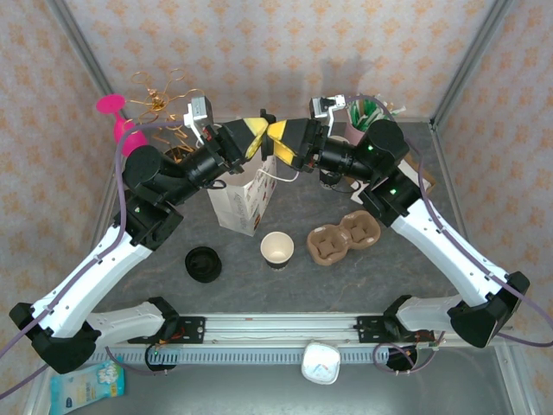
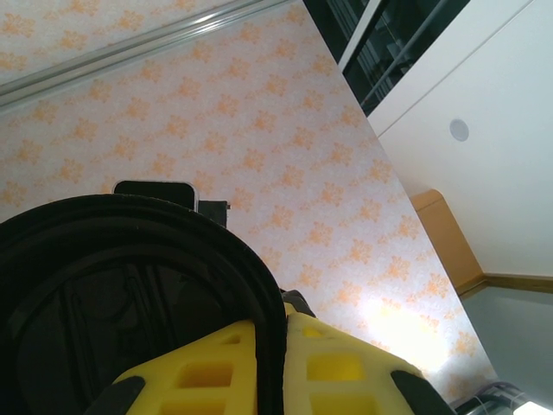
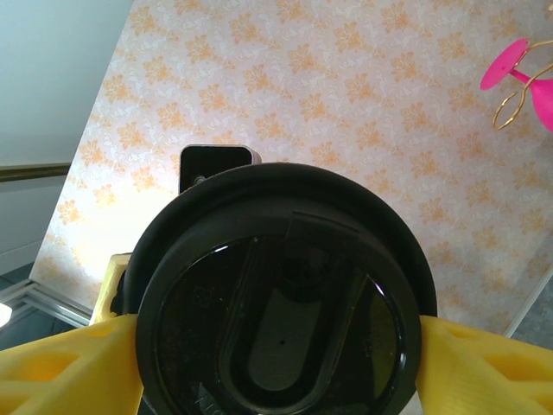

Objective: Pack the takeout coffee

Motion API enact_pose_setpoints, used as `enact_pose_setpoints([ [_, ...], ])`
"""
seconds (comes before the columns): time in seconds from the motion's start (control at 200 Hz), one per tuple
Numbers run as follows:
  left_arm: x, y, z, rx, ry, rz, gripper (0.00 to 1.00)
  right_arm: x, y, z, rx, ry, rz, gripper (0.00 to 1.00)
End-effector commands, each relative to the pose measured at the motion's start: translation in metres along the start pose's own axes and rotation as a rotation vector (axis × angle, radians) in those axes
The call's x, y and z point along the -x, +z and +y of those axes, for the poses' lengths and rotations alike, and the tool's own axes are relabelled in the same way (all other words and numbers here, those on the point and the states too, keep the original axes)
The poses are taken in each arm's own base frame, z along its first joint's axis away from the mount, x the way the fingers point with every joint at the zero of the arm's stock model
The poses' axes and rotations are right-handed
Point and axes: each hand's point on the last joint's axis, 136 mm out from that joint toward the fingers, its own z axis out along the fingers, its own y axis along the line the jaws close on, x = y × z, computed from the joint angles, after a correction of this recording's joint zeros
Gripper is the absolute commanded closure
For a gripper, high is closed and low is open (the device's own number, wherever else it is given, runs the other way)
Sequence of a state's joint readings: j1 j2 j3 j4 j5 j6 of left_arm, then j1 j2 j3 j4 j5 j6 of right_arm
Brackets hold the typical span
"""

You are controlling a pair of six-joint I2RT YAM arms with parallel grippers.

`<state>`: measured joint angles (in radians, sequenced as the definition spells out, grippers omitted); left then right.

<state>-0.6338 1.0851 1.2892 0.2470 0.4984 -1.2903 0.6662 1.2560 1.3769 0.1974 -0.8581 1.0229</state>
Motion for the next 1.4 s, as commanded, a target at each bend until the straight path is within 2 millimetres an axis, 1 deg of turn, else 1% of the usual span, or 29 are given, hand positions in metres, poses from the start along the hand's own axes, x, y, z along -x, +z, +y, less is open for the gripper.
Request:
enact_pose_setpoints([
  [0.0,-0.002,-0.003,-0.010,-0.027,0.017,0.018,0.87,0.007,-0.004,0.020,0.026,-0.070,-0.022,0.23],
  [0.09,-0.002,-0.002,-0.009,-0.027,0.017,0.022,0.87,0.008,-0.003,0.017,0.021,-0.060,-0.022,0.19],
  [0.14,-0.002,-0.002,-0.009,-0.028,0.018,0.023,0.88,0.010,-0.003,0.016,0.020,-0.054,-0.029,0.19],
  [0.25,-0.003,-0.002,-0.010,-0.030,0.020,0.029,0.88,0.012,-0.004,0.019,0.030,-0.047,-0.032,0.19],
  [0.295,-0.004,-0.003,-0.010,-0.030,0.022,0.031,0.88,0.015,-0.004,0.017,0.028,-0.041,-0.039,0.19],
  [0.576,-0.007,-0.001,-0.011,-0.041,0.022,0.050,0.88,0.012,-0.002,0.023,0.067,-0.028,-0.010,0.19],
  [0.701,-0.007,0.001,-0.009,-0.037,0.019,0.053,0.88,0.011,-0.002,0.024,0.073,-0.025,-0.005,0.21],
  [0.866,-0.006,0.001,-0.009,-0.034,0.024,0.047,0.88,0.010,-0.002,0.017,0.046,-0.022,-0.003,0.22],
  [1.011,-0.006,0.000,-0.010,-0.035,0.025,0.044,0.87,0.011,-0.003,0.016,0.036,-0.025,-0.010,0.25],
  [1.101,-0.005,0.000,-0.011,-0.035,0.024,0.042,0.84,0.012,-0.004,0.017,0.036,-0.027,-0.016,0.26],
  [1.186,-0.005,0.001,-0.009,-0.030,0.026,0.042,0.83,0.012,-0.004,0.016,0.030,-0.028,-0.021,0.28],
  [1.391,-0.003,-0.001,-0.007,-0.009,0.045,0.032,0.71,0.015,-0.006,0.013,0.001,-0.041,-0.041,0.28],
])
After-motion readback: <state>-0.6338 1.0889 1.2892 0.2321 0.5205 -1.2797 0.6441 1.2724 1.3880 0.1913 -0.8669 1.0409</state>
